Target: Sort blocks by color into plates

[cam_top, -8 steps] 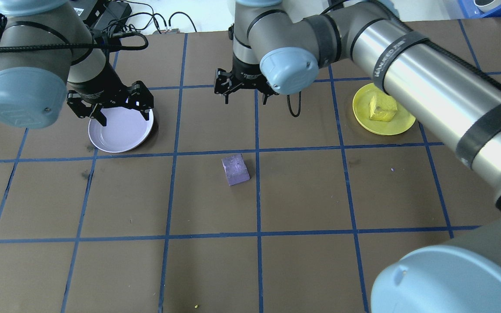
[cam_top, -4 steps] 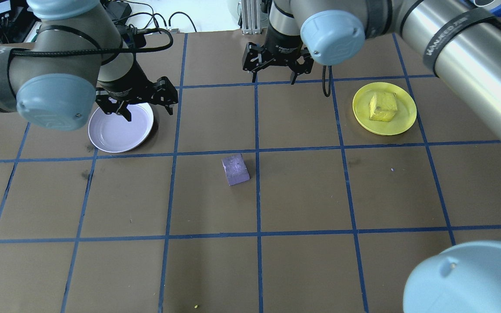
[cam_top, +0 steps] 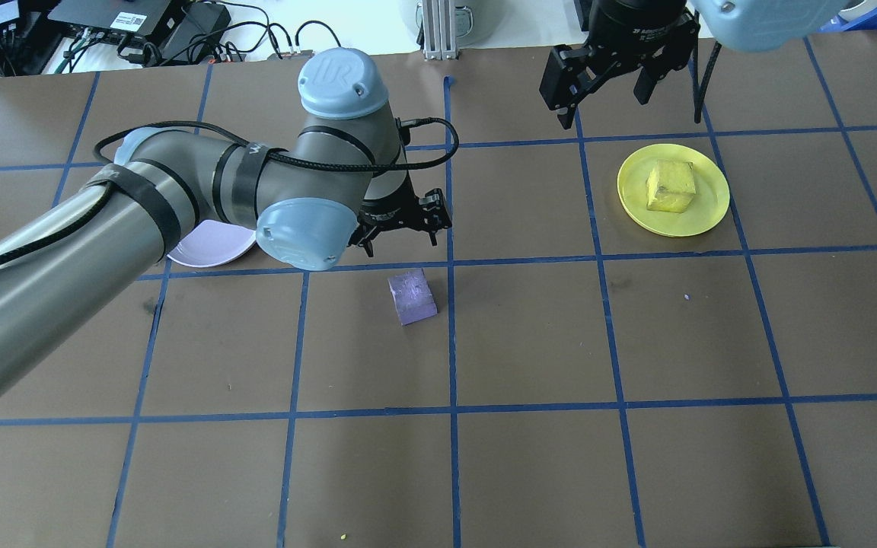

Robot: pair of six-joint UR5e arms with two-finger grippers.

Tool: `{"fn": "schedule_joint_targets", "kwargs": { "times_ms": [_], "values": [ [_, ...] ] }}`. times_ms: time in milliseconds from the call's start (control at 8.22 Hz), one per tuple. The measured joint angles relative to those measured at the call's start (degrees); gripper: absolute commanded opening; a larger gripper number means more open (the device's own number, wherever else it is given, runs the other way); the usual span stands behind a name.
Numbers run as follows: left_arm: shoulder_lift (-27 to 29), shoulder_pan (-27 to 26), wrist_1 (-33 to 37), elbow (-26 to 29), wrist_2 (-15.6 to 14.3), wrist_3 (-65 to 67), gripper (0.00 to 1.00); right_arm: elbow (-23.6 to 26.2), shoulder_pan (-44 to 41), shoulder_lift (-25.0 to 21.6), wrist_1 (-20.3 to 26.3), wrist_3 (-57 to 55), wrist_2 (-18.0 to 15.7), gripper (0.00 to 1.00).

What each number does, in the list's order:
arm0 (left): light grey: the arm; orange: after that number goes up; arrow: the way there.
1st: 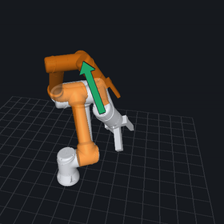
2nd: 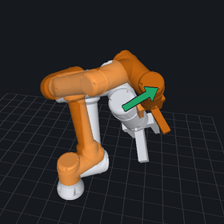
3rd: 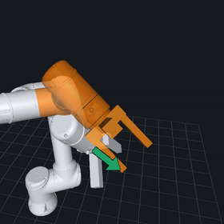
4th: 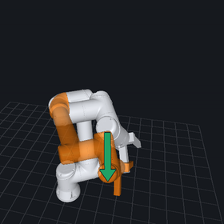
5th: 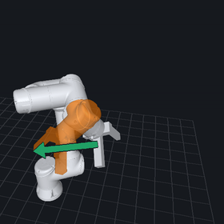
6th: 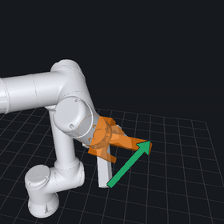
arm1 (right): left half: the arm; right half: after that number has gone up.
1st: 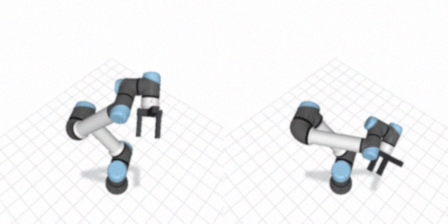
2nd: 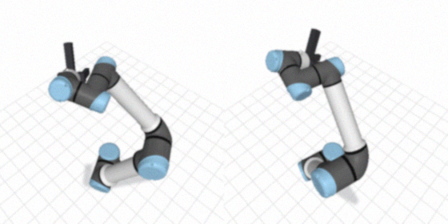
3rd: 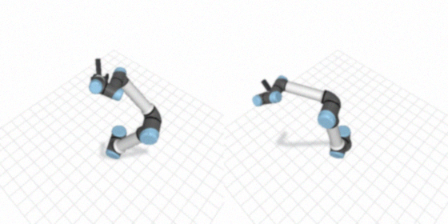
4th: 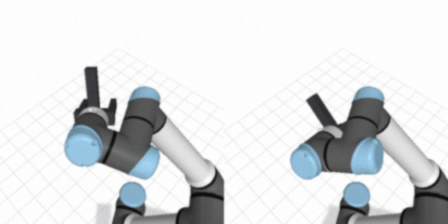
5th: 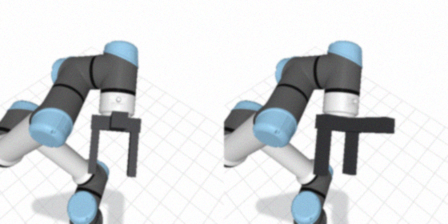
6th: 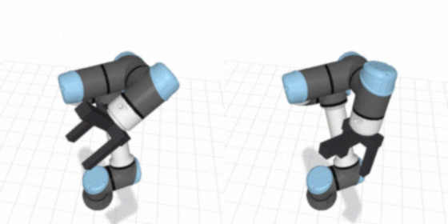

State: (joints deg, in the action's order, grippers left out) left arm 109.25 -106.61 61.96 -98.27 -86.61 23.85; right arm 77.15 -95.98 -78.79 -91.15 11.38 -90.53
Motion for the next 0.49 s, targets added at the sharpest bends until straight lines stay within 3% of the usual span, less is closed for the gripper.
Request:
{"fn": "schedule_joint_targets", "kwargs": {
  "times_ms": [486],
  "values": [
    [4.7, -1.2, -0.3, -0.7, 0.0, -0.8, 1.0, 0.8, 0.2, -1.5, 0.9, 1.3, -0.2, 1.0]
  ]
}}
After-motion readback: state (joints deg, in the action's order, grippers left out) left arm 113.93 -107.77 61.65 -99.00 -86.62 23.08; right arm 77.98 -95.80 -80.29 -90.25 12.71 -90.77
